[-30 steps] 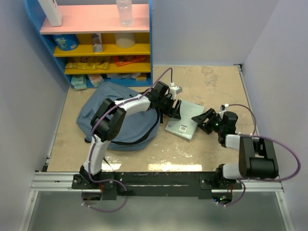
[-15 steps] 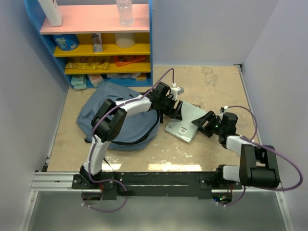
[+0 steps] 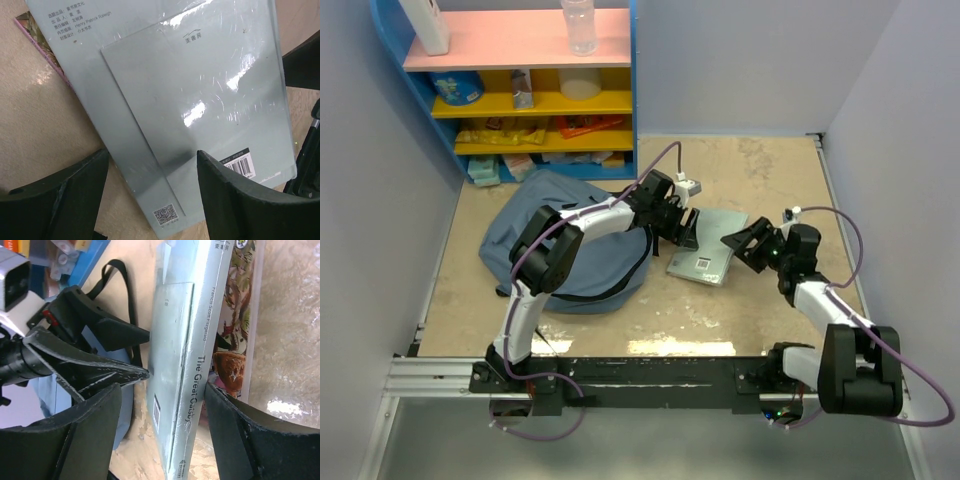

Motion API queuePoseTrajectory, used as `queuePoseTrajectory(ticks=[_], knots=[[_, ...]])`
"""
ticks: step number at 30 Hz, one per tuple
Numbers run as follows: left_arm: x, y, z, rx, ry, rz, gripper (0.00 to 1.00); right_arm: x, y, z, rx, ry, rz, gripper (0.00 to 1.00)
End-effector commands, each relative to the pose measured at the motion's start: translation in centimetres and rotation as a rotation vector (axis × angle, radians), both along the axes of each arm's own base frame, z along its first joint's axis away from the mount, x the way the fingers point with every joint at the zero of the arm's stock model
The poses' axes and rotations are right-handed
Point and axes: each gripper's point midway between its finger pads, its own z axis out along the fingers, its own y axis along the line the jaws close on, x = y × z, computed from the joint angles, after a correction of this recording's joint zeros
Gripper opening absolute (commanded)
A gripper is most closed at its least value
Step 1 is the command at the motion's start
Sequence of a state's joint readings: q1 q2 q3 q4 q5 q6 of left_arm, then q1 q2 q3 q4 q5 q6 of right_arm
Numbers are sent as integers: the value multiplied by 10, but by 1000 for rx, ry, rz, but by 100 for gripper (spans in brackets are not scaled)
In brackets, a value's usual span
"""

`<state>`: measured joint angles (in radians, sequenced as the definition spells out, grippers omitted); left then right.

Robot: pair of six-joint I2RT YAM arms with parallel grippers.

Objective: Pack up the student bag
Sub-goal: Pick up the book from the center of the board.

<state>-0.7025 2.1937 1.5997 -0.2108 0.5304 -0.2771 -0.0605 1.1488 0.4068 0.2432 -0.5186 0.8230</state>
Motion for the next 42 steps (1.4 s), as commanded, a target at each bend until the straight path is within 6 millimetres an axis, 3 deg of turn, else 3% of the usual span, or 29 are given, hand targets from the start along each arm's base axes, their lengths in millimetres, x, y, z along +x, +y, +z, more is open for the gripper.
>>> queuePoseTrajectory(ticks=[1, 9, 12, 17, 22, 24, 25, 26, 29, 33, 35, 38, 39, 41, 42], knots=[[1, -15, 24, -74, -37, -29, 75, 4, 13, 12, 57, -55, 38, 70], [-6, -20, 25, -113, 13, -45, 75, 15, 51, 16, 111, -109, 100, 68], [-10, -22, 24, -124, 27, -54, 75, 21, 63, 29, 150, -153, 120, 67], [-14, -21, 20, -119, 32, -63, 75, 29, 75, 69, 175, -280, 147, 67], [-14, -21, 24, -121, 28, -64, 75, 32, 73, 41, 128, -192, 130, 64], [-16, -20, 25, -124, 31, -70, 75, 32, 72, 30, 124, -155, 112, 53], [-16, -20, 28, -128, 31, -73, 75, 33, 70, 19, 115, -119, 101, 46], [-17, -21, 31, -133, 30, -78, 74, 34, 70, 15, 107, -108, 96, 32], [-20, -18, 38, -130, 21, -97, 75, 36, 70, 3, 83, -71, 98, 11], [-7, 2, 55, -89, -32, -89, 80, 35, 66, 8, 58, -84, 88, 0], [8, 14, 76, -76, -113, -67, 100, 32, 63, 11, 39, -78, 81, 0], [35, 39, 127, -62, -255, -57, 100, 26, 59, 6, 12, -54, 75, 0], [36, 52, 156, -60, -303, -55, 100, 25, 59, 7, 9, -52, 74, 0], [31, 67, 174, -8, -401, -91, 100, 24, 59, 7, 8, -47, 80, 0], [15, 80, 186, 9, -409, -106, 100, 24, 59, 9, 10, -53, 81, 0]])
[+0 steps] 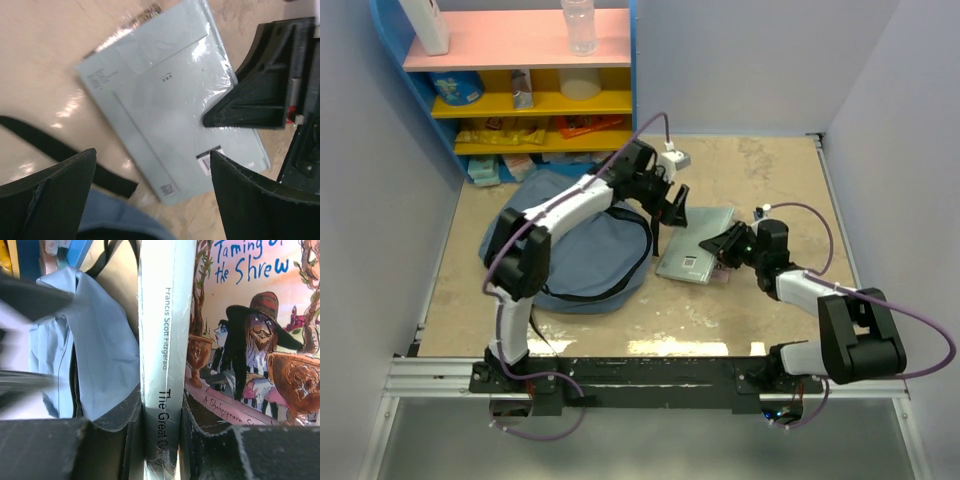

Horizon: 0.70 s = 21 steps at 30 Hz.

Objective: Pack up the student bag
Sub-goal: Pick up the book from the center of the board.

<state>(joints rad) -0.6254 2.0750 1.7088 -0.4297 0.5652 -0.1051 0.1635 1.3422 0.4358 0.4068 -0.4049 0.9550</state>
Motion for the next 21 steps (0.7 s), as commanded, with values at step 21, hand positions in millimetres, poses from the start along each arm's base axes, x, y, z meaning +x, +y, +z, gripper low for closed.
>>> queuePoseTrajectory(ticks=[21], knots=[[-135, 123, 18, 436, -331, -235, 88, 21, -1, 32, -57, -116, 19, 0]])
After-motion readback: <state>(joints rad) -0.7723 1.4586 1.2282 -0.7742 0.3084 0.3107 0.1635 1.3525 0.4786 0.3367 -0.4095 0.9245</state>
